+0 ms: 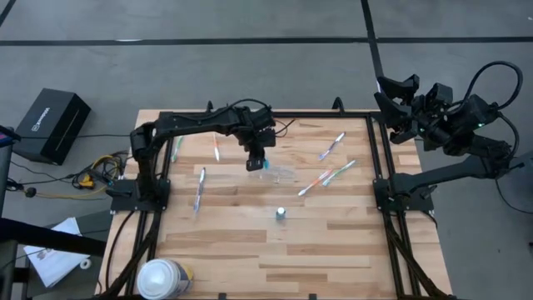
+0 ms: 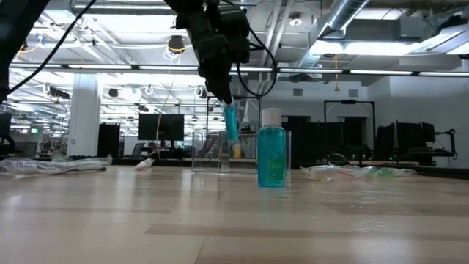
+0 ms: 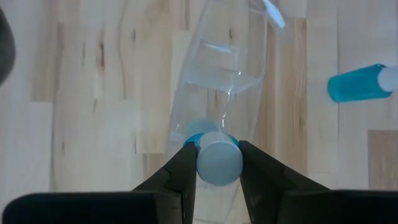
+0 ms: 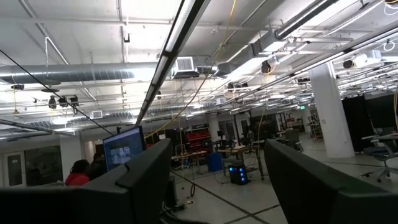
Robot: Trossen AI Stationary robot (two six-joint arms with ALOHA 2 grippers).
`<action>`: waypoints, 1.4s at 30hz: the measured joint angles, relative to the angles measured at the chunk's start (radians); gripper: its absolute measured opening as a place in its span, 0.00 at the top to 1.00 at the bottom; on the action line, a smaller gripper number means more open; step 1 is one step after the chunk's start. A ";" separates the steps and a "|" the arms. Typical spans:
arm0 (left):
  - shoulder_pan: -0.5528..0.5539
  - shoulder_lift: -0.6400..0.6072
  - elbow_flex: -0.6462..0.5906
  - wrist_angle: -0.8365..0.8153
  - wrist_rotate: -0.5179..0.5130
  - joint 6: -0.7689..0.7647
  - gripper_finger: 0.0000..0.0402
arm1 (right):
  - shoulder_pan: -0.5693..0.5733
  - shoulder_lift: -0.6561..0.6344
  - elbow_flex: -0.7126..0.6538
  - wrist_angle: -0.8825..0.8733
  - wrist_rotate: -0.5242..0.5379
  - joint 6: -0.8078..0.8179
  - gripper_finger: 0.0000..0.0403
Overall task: Pick & Place toothbrushing station
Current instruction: Put the left blue mouthwash into the transparent organizer
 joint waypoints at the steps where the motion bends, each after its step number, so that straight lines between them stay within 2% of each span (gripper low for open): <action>1: 0.000 0.008 0.000 0.001 0.000 0.001 0.78 | 0.000 0.000 0.000 0.000 0.000 0.000 0.38; 18: 0.000 0.050 0.000 0.002 -0.028 0.076 0.78 | 0.000 0.000 0.000 0.000 0.000 0.000 0.38; 36: -0.031 0.058 -0.001 0.002 -0.037 0.081 0.78 | 0.000 0.000 0.000 0.000 -0.002 0.000 0.38; 42: -0.047 0.109 -0.001 0.001 -0.048 0.085 0.78 | 0.000 0.000 0.000 -0.001 -0.004 -0.001 0.38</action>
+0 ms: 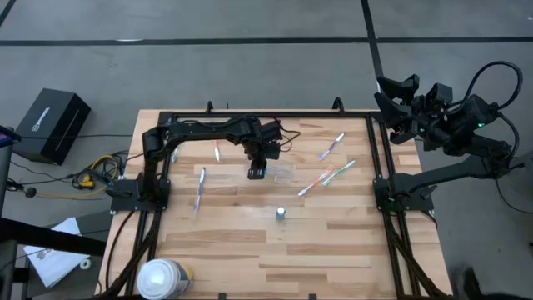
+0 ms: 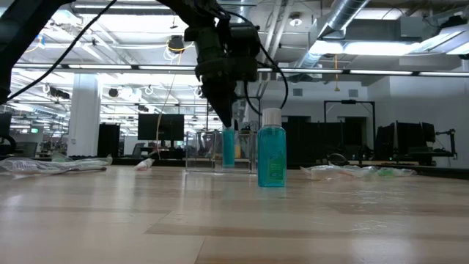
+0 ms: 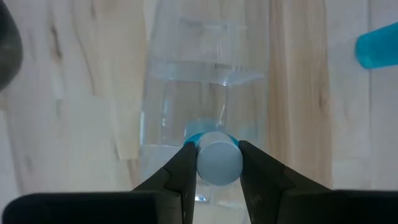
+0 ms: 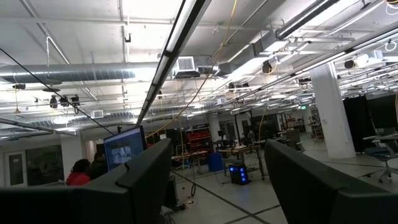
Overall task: Pick & Place toothbrushing station
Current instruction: Put the left blue mouthwash into the transparent organizer, then put the blue mouthwash into the transparent organizer
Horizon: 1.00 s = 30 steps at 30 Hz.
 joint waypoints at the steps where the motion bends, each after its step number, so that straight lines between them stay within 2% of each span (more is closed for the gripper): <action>1: 0.000 0.010 0.000 0.000 0.001 0.001 0.78 | 0.000 0.000 0.000 0.000 0.000 0.000 0.38; 9: 0.009 0.011 0.002 -0.002 -0.033 0.019 0.78 | 0.001 0.000 0.000 0.000 0.000 0.000 0.38; 17: 0.008 0.011 0.002 0.002 -0.025 0.023 0.77 | 0.001 0.000 0.000 -0.003 0.000 0.000 0.38; 25: 0.008 0.011 0.000 0.019 -0.023 0.026 0.53 | 0.001 0.000 0.000 -0.007 -0.001 0.000 0.38; 30: 0.008 0.011 0.000 0.020 -0.021 0.023 0.46 | 0.001 0.000 0.000 -0.007 -0.004 0.000 0.38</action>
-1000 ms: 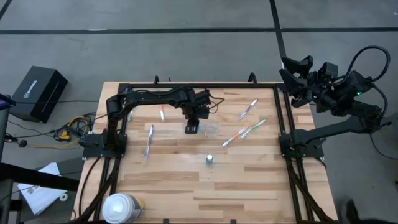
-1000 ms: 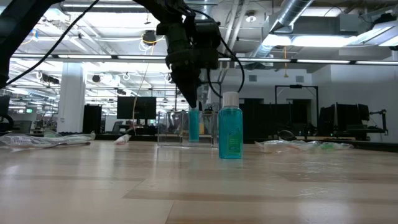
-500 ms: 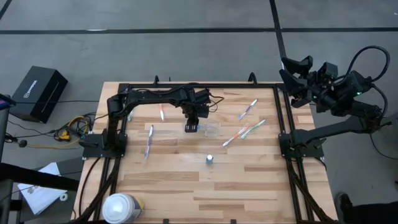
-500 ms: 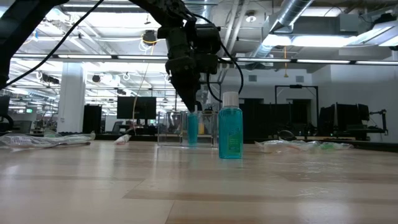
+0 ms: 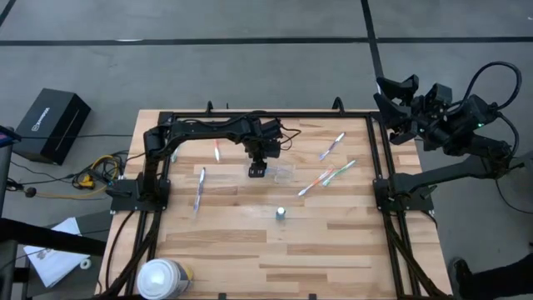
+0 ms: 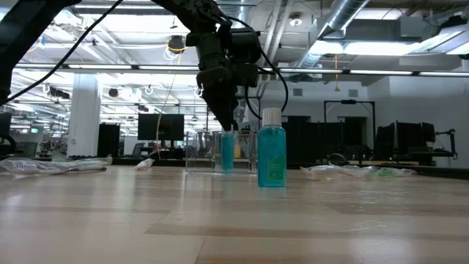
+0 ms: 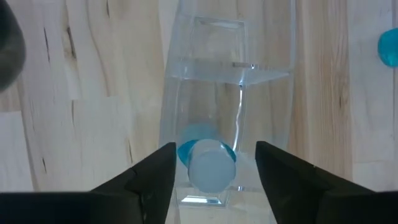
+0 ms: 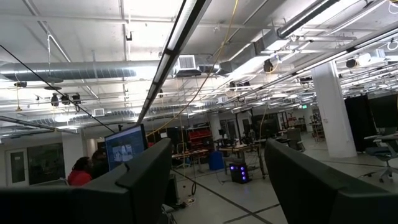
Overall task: Pick & Place toothbrushing station
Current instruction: Put the blue mouthwash into the transparent organizer
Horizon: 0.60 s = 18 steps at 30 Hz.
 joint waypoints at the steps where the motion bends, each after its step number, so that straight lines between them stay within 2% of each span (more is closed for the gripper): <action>1: 0.000 0.000 0.000 0.001 0.001 0.000 0.46 | 0.000 0.000 0.000 0.000 0.000 0.000 0.38; 8: 0.000 -0.002 0.000 0.015 0.003 -0.004 0.46 | 0.000 0.000 0.000 0.000 0.000 -0.004 0.38; 18: -0.003 -0.078 0.010 0.057 0.016 -0.012 0.47 | 0.000 -0.001 0.000 0.000 -0.001 -0.009 0.38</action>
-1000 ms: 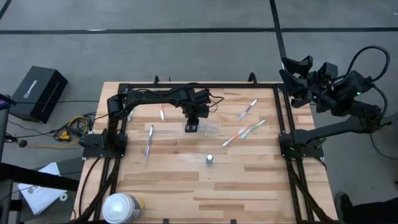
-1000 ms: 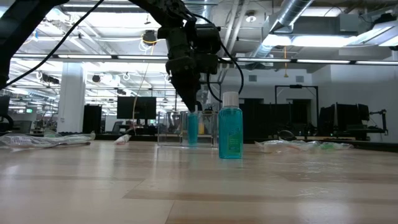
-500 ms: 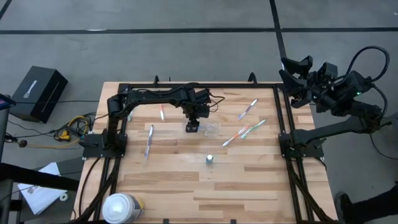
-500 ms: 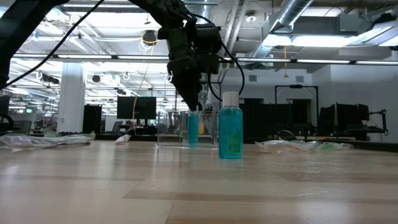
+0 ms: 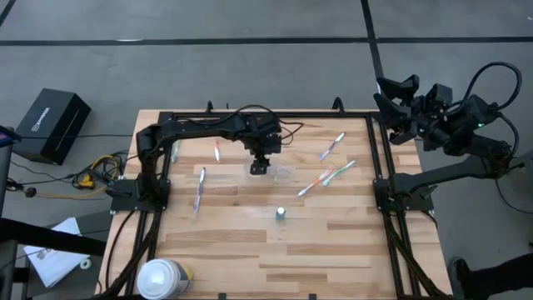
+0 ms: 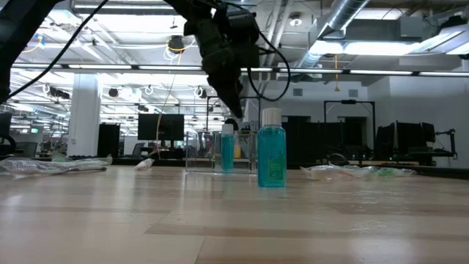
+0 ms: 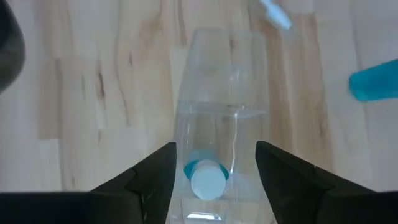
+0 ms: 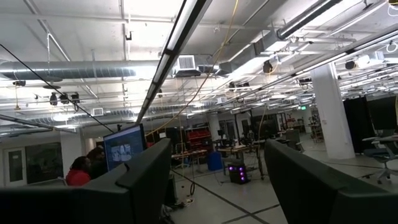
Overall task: Pick & Place toothbrushing station
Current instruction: Put the blue mouthwash into the transparent organizer
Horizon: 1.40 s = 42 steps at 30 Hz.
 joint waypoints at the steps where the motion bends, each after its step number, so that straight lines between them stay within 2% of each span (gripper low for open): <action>1: 0.000 -0.013 0.001 0.012 0.001 -0.003 0.47 | 0.000 0.000 0.000 0.000 0.000 -0.001 0.38; 6: 0.000 -0.099 0.002 0.106 0.069 -0.088 0.47 | 0.000 0.000 0.000 0.010 0.000 0.011 0.38; 11: -0.002 -0.265 0.002 0.337 0.145 -0.341 0.47 | 0.001 0.001 0.000 0.000 -0.004 0.097 0.38; 14: -0.031 -0.367 0.003 0.458 0.140 -0.456 0.47 | 0.001 0.013 0.001 0.004 -0.056 0.136 0.38; 17: -0.086 -0.453 0.005 0.449 0.060 -0.531 0.47 | 0.002 0.044 0.002 0.000 -0.094 0.179 0.38; 19: -0.133 -0.500 0.004 0.364 -0.045 -0.548 0.48 | 0.002 0.081 0.015 -0.049 -0.142 0.219 0.38; 22: -0.216 -0.555 0.002 0.243 -0.222 -0.572 0.51 | 0.001 0.144 0.061 -0.218 -0.181 0.255 0.38; 25: -0.293 -0.598 0.002 0.167 -0.345 -0.613 0.54 | 0.001 0.228 0.120 -0.379 -0.228 0.257 0.38; 29: -0.363 -0.639 0.002 0.147 -0.447 -0.730 0.55 | -0.006 0.347 0.179 -0.442 -0.407 0.249 0.38; 33: -0.434 -0.658 0.002 0.105 -0.578 -0.758 0.55 | -0.018 0.471 0.197 -0.467 -0.683 0.285 0.38; 36: -0.467 -0.659 0.002 0.036 -0.616 -0.755 0.55 | 0.006 0.569 0.196 -0.587 -0.777 0.321 0.38; 38: -0.480 -0.659 0.002 -0.009 -0.624 -0.754 0.55 | 0.037 0.641 0.194 -0.689 -0.778 0.323 0.38; 42: -0.498 -0.659 0.002 -0.067 -0.630 -0.729 0.55 | 0.105 0.761 0.193 -0.740 -0.772 0.351 0.38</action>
